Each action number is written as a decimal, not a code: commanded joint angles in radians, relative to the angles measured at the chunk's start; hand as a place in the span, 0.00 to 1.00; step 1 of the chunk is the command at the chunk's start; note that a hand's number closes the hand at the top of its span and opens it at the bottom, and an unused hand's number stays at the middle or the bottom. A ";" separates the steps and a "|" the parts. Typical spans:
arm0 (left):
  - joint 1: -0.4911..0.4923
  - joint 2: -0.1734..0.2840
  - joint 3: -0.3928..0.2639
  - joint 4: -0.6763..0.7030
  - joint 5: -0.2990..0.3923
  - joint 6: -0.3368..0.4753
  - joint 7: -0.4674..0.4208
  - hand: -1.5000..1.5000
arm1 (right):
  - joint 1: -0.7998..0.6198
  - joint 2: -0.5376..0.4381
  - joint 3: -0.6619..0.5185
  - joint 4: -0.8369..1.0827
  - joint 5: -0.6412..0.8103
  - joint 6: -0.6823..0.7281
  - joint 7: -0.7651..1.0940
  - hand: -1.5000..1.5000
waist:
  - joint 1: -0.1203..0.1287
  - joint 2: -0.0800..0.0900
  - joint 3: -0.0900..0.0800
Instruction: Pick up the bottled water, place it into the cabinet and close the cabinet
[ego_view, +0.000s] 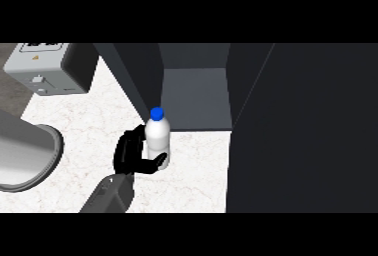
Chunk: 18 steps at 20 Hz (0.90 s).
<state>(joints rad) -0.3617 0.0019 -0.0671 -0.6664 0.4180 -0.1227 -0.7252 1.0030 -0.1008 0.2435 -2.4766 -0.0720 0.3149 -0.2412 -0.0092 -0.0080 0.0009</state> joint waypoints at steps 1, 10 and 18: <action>-0.021 -0.002 -0.119 -0.165 0.053 0.171 0.106 1.00 | 0.020 -0.004 0.000 -0.089 -0.035 -0.014 0.059 0.00 | 0.003 -0.001 0.000; -0.212 -0.002 -0.260 -0.250 0.069 0.466 0.273 1.00 | 0.050 -0.021 -0.064 -0.120 -0.122 0.012 0.037 0.00 | -0.015 0.005 -0.001; -0.444 -0.002 -0.385 -0.123 0.160 0.696 0.367 1.00 | -0.006 -0.013 -0.085 -0.056 -0.110 0.033 0.013 0.00 | -0.038 0.011 -0.001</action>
<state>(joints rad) -0.7098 0.0001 -0.4080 -0.8295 0.5322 0.4763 -0.4169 0.9773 -0.1061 0.1793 -2.4673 -0.0951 0.3338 -0.2447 -0.0357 0.0013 0.0001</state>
